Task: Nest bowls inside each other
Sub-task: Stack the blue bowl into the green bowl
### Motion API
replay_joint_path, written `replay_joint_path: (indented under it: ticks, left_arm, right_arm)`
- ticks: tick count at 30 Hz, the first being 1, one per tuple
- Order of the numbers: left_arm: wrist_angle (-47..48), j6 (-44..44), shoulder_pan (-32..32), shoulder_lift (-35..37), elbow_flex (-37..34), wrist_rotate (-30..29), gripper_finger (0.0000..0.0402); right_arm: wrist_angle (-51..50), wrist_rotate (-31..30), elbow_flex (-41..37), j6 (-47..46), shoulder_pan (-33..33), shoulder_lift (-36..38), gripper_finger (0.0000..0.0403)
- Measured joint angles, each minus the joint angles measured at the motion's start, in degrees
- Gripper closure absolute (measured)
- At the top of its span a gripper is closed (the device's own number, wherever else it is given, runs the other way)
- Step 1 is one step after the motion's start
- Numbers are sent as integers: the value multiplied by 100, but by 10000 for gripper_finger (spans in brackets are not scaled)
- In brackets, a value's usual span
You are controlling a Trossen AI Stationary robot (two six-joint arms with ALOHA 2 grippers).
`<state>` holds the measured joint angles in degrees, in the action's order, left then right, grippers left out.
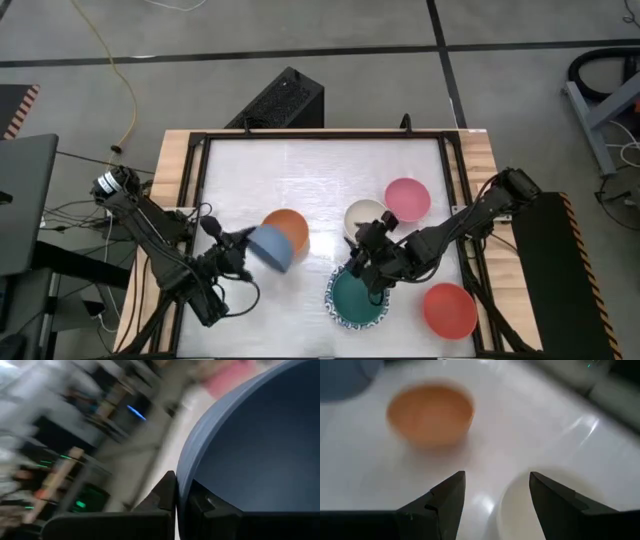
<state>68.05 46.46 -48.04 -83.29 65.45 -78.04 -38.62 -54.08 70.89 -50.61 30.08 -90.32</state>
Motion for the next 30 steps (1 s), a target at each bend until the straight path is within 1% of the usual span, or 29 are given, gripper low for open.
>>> replay_joint_path:
  ticks: [3,4,6,9,11,13,18,22,24,25,28,29,30]
  left_arm:
    - [0,387,141,0,1,-1116,401]
    - [-3,533,205,7,5,-1217,401]
    - [-20,651,452,7,5,-1211,401]
    - [-83,837,882,7,-68,-1218,401]
    - [-133,846,1147,-1,-141,-1198,401]
    - [-162,783,1414,0,-162,-1201,401]
    - [-258,231,1914,0,-162,-1204,402]
    - [-447,-109,2121,1,-143,-1199,401]
    - [-638,-435,2248,2,-137,-1194,401]
    - [-749,-602,2322,2,-136,-1091,401]
    - [-1203,-921,2626,2,-179,-87,401]
    - [-1437,-1031,2675,2,-251,67,401]
    - [-1736,-1259,2682,2,-336,75,401]
  right_arm:
    - [534,-1131,0,692,48,0,163]
    - [718,-1479,0,963,70,0,163]
    - [1127,-2089,0,1515,107,0,163]
    - [1669,-2630,1,2238,142,0,163]
    - [1910,-2724,2,2599,142,0,163]
    - [2046,-2722,2,2768,139,0,163]
    - [2090,-2721,2,2812,131,0,163]
    - [2091,-2717,2,2820,131,0,163]
    - [2091,-2705,2,2818,100,0,163]
    - [2089,-2703,2,2819,84,0,163]
    - [2089,-2689,2,2818,51,0,163]
    - [2089,-2686,2,2818,48,0,163]
    - [2087,-2685,2,2818,46,0,163]
